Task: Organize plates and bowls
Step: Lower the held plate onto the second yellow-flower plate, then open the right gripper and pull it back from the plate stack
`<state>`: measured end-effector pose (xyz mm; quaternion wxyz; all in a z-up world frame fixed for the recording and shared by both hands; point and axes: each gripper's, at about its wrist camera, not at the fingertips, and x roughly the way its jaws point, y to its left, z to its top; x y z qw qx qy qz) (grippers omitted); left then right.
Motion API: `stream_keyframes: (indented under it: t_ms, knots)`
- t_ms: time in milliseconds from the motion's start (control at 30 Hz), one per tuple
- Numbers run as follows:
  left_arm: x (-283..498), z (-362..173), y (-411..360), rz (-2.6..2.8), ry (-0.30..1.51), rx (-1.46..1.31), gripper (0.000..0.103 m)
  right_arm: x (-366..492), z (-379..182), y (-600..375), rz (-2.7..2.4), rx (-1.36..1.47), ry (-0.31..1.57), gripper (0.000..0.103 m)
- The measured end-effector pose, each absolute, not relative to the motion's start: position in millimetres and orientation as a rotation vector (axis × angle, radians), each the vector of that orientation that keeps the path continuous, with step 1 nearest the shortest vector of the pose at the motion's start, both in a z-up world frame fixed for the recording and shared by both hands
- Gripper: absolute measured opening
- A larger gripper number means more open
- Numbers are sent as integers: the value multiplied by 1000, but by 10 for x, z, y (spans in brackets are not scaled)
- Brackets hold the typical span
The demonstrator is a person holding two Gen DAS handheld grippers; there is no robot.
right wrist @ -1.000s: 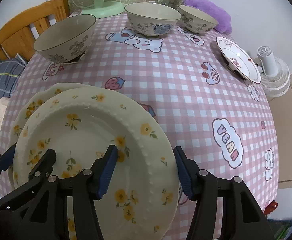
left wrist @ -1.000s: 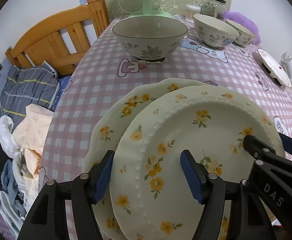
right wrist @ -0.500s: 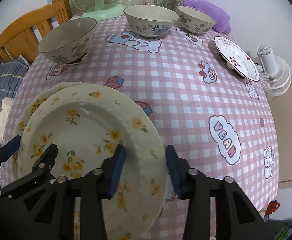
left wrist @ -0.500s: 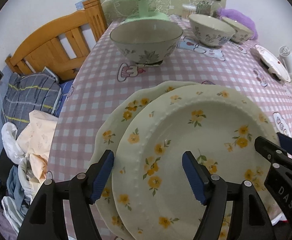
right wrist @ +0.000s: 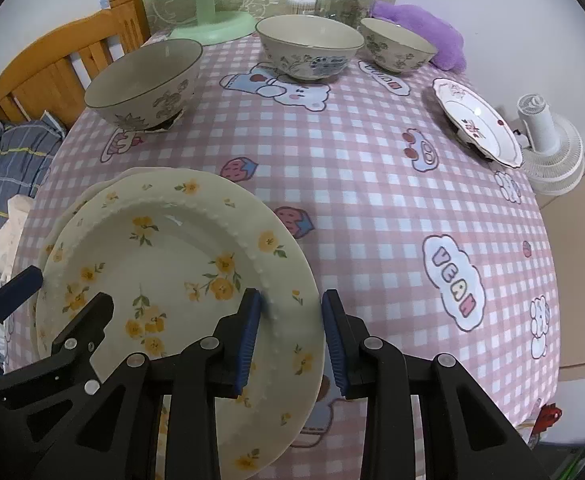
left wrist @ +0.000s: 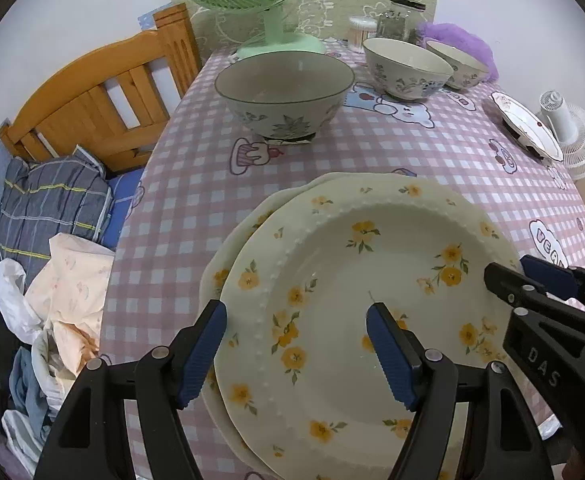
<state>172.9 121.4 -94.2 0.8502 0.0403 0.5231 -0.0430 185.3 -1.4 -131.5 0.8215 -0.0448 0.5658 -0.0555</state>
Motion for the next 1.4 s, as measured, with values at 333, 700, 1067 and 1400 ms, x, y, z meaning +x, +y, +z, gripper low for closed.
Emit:
stream_keyframes:
  t_ms: [333, 700, 1067, 1400]
  knots:
    - [1785, -923, 1275, -99, 1106, 68, 76, 1921, -1360, 105, -121, -119, 1225, 35]
    - [1793, -835, 1264, -135, 1100, 72, 80, 1912, -1259, 53, -109, -63, 1203, 46]
    - [1845, -482, 1172, -141, 1012, 47, 97, 1854, -828, -189, -109, -6, 1088, 61]
    - [1890, -263, 731, -105, 963, 32, 97, 1961, -595, -678, -46, 17, 1054, 61]
